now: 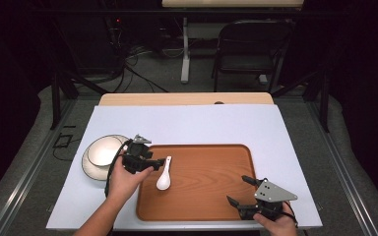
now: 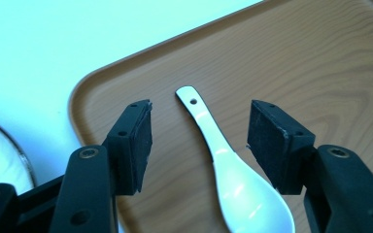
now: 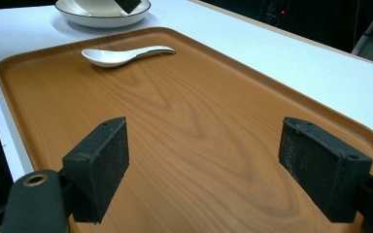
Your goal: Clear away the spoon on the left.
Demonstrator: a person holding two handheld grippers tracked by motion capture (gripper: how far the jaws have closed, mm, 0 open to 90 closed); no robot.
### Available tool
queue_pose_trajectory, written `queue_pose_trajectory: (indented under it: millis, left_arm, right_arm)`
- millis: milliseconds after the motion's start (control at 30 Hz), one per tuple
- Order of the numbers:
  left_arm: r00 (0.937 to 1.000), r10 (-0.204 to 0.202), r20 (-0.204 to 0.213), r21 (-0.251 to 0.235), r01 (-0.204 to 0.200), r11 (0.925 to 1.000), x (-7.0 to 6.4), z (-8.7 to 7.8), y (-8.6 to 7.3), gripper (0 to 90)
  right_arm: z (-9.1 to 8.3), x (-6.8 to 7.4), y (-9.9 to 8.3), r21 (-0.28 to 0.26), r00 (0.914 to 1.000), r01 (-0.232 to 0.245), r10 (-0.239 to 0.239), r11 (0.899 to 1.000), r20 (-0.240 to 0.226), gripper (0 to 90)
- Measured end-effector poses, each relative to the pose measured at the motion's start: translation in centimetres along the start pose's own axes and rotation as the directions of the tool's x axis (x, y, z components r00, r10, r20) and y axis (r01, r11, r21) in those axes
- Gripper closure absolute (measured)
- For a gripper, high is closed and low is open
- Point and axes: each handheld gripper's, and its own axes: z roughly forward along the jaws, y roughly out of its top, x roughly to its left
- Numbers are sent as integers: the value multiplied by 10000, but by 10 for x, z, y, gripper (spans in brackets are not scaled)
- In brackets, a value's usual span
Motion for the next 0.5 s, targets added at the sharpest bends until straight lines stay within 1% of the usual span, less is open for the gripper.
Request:
queue_pose_trajectory:
  millis: [67,133,167,200,233,267,300,333,367,400,467,500]
  left_arm:
    - [10000,22,-54,-35,-22,10000,0,-3,0,423]
    - [9998,64,-187,-239,-68,9997,1,-10,-2,423]
    - [9998,138,-161,-223,-141,9997,2,-13,-2,423]
    - [9997,106,-237,-374,-115,9992,2,-15,-4,423]
    - [9997,106,-237,-374,-115,9992,2,-15,-4,423]
    - [9996,141,-229,-383,-149,9992,3,-18,-5,423]
    - [9993,149,-335,-524,-166,9985,3,-22,-7,423]
    - [9995,149,-285,-537,-164,9984,4,-24,-8,423]
    - [9992,234,-314,-598,-252,9979,5,-27,-9,423]
    - [9992,234,-314,-598,-252,9979,5,-27,-9,423]
    - [9990,284,-331,-876,-312,9957,6,-34,-12,423]
    - [9990,284,-331,-876,-312,9957,6,-34,-12,423]
  right_arm:
    - [0,0,0,-7,10000,0,0,10000,-1,183]
    - [0,0,0,-19,10000,7,-7,10000,8,183]
    - [0,0,0,-14,10000,1,-1,10000,6,183]
    - [0,0,0,-18,10000,-5,5,10000,6,183]
    - [0,0,0,-18,10000,-5,5,10000,6,183]
    - [0,0,0,-20,10000,-5,5,10000,8,183]
    - [0,0,0,-20,10000,-2,2,10000,5,183]
    - [0,0,0,-28,10000,4,-4,10000,11,183]
    - [0,0,0,-24,10000,12,-12,10000,8,183]
    - [0,0,0,-24,10000,12,-12,10000,8,183]
    - [0,1,0,-23,10000,-28,28,10000,2,183]
    - [0,1,0,-23,10000,-28,28,10000,2,183]
